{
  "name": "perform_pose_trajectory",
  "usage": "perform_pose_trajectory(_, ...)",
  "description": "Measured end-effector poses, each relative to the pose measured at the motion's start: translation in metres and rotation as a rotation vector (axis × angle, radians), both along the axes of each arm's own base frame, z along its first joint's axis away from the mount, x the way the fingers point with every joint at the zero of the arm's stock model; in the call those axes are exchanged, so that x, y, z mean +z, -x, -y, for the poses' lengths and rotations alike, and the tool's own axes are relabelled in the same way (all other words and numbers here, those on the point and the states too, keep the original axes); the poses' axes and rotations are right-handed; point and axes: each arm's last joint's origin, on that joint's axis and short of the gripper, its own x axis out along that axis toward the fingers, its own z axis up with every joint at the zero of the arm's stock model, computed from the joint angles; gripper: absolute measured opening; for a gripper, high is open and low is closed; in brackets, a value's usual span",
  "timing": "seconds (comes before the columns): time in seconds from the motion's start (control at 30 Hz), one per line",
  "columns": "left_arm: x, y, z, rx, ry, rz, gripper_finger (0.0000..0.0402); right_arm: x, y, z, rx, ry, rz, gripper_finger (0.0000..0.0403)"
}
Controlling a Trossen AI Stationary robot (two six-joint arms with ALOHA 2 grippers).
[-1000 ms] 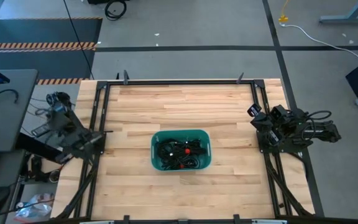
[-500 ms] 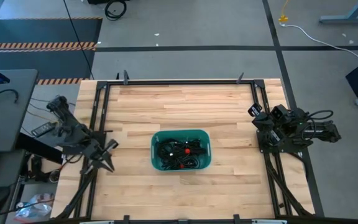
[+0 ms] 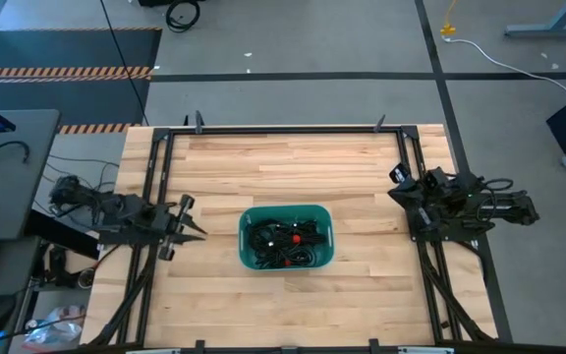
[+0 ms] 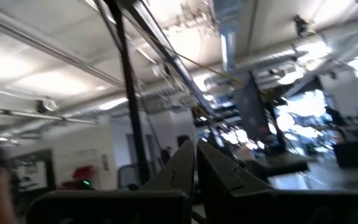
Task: Pick and place USB-C Cables
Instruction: Return to Home Position
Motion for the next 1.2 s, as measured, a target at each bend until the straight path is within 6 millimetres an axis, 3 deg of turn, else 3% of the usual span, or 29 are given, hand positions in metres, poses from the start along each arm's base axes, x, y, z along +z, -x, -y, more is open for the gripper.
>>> perform_pose_trajectory(0.2, -0.002, -0.003, -0.009, -0.004, 0.019, -0.031, 0.0085, -0.010, -0.006, 0.003, -0.099, -0.011, -0.114, 0.0025)
perform_pose_trajectory(0.43, -0.002, -0.004, -0.014, -0.016, 0.054, -0.035, 0.0087, -0.013, -0.007, 0.003, -0.180, 0.150, -0.130, 0.0025)
perform_pose_trajectory(0.63, -0.001, -0.004, -0.013, -0.020, 0.054, -0.030, 0.0087, -0.023, -0.010, 0.003, -0.154, 0.141, -0.239, 0.0025)
perform_pose_trajectory(1.2, -0.001, -0.004, -0.013, -0.020, 0.054, -0.029, 0.0089, -0.046, -0.017, 0.001, -0.111, 0.166, -0.296, 0.0025)
